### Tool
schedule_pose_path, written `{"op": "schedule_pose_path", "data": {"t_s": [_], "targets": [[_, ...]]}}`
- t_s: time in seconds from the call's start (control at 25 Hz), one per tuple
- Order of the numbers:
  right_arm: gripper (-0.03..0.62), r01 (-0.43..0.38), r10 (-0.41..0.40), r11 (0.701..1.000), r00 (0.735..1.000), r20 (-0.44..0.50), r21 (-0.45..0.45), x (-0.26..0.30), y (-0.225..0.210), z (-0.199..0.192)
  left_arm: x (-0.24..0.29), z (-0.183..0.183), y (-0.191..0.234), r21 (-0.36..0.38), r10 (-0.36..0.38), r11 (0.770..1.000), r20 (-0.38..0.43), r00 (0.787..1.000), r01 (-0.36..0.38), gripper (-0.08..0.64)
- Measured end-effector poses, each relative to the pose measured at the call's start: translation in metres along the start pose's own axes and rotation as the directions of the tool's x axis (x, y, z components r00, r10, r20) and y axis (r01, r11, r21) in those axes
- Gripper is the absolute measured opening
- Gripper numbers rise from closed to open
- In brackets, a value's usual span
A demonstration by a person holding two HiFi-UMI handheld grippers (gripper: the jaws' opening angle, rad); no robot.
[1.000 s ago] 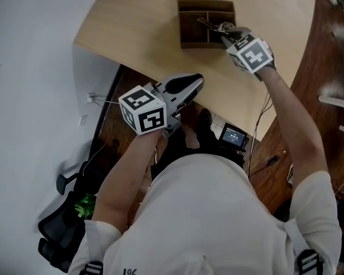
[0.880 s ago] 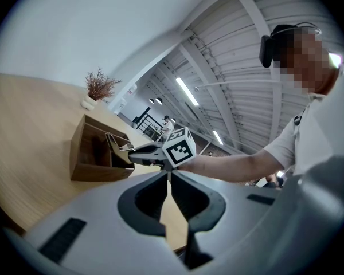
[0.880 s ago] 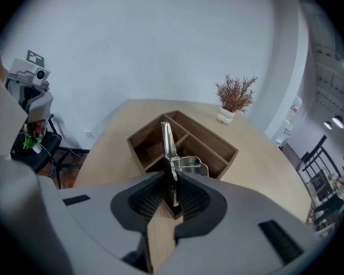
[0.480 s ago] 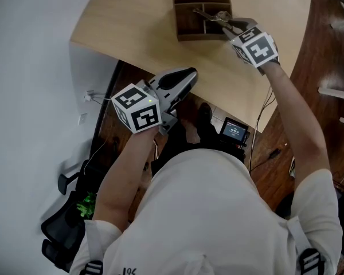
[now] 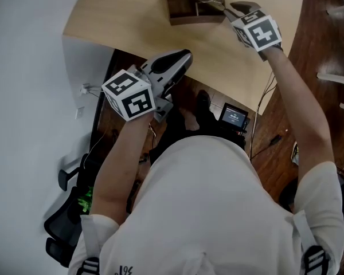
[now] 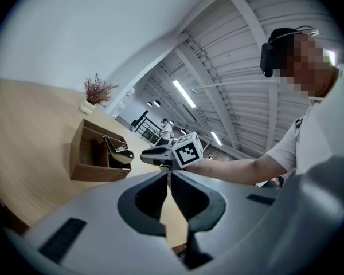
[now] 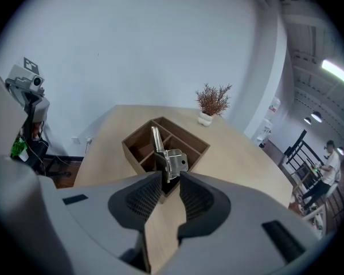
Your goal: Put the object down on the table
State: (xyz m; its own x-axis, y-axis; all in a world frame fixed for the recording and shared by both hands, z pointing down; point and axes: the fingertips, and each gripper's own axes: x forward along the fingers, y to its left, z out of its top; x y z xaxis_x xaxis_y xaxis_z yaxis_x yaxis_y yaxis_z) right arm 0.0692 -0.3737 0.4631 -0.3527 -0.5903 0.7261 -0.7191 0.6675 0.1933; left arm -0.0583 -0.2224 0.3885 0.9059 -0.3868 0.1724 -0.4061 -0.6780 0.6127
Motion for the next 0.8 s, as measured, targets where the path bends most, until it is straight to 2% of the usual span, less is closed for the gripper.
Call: {"op": "schedule_pose_path", "data": {"t_s": [0.44,0.8], "targets": [[0.078,0.002,-0.001,0.993,1.000,-0.008,0.122,-0.019,0.019,-0.032,0.002,-0.020,-0.003,-0.020,0.008,1.000,-0.049,0.999,-0.009,0.000],[0.077,-0.019,0.014,0.981,1.000,0.027,0.191,-0.063,0.052,-0.034,-0.021,-0.020,-0.028,-0.029,0.008,1.000,-0.025,1.000,-0.009,0.000]]}}
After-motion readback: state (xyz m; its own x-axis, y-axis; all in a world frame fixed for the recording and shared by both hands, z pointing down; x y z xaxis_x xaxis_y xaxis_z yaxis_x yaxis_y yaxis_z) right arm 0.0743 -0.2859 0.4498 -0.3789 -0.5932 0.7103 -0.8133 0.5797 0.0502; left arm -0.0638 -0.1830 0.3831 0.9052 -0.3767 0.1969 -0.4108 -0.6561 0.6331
